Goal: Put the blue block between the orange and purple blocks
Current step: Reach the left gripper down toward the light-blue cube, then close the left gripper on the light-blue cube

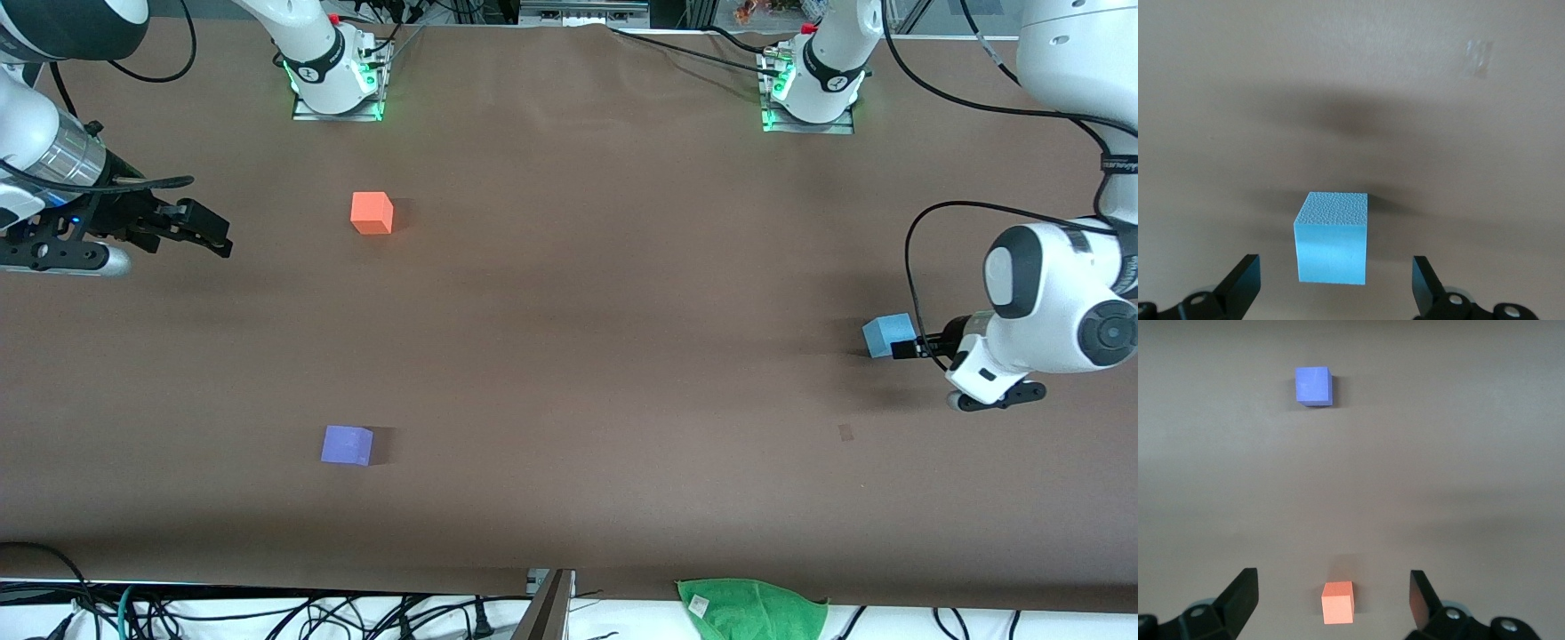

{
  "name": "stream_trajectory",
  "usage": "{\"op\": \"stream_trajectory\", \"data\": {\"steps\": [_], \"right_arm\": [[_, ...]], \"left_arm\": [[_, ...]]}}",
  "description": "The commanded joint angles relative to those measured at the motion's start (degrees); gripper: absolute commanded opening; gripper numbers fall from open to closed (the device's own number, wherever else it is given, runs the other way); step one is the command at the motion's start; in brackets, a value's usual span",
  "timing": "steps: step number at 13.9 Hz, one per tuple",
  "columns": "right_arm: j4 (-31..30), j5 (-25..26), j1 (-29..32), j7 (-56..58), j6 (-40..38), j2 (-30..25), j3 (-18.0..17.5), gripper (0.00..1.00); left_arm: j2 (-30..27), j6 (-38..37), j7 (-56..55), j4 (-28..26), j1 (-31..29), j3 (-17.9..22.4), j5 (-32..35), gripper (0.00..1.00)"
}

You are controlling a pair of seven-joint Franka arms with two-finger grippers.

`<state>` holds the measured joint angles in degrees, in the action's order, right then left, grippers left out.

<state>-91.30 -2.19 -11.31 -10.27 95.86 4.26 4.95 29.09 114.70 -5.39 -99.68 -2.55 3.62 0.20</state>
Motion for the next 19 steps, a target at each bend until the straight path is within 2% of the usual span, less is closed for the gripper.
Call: {"op": "stream_trajectory", "data": {"steps": [1, 4, 9, 19], "right_arm": [[-0.5, -1.0, 0.4, 1.0, -0.2, -0.7, 0.0, 1.00], [-0.5, -1.0, 0.4, 1.0, -0.2, -0.7, 0.0, 1.00], [-0.5, -1.0, 0.4, 1.0, -0.2, -0.7, 0.0, 1.00], [-0.5, -1.0, 0.5, 1.0, -0.2, -0.7, 0.0, 1.00]], "left_arm": [[-1.8, 3.6, -0.1, -4.9, -0.5, -0.2, 0.7, 1.00], [-2.1, 6.8, 0.1, -8.9, -1.1, -0.4, 0.5, 1.00], [-2.1, 7.5, 0.1, -11.3, -1.1, -0.3, -1.9, 1.00], [-0.6, 14.6, 1.9, -13.4, -1.4, -0.3, -2.1, 1.00]]}}
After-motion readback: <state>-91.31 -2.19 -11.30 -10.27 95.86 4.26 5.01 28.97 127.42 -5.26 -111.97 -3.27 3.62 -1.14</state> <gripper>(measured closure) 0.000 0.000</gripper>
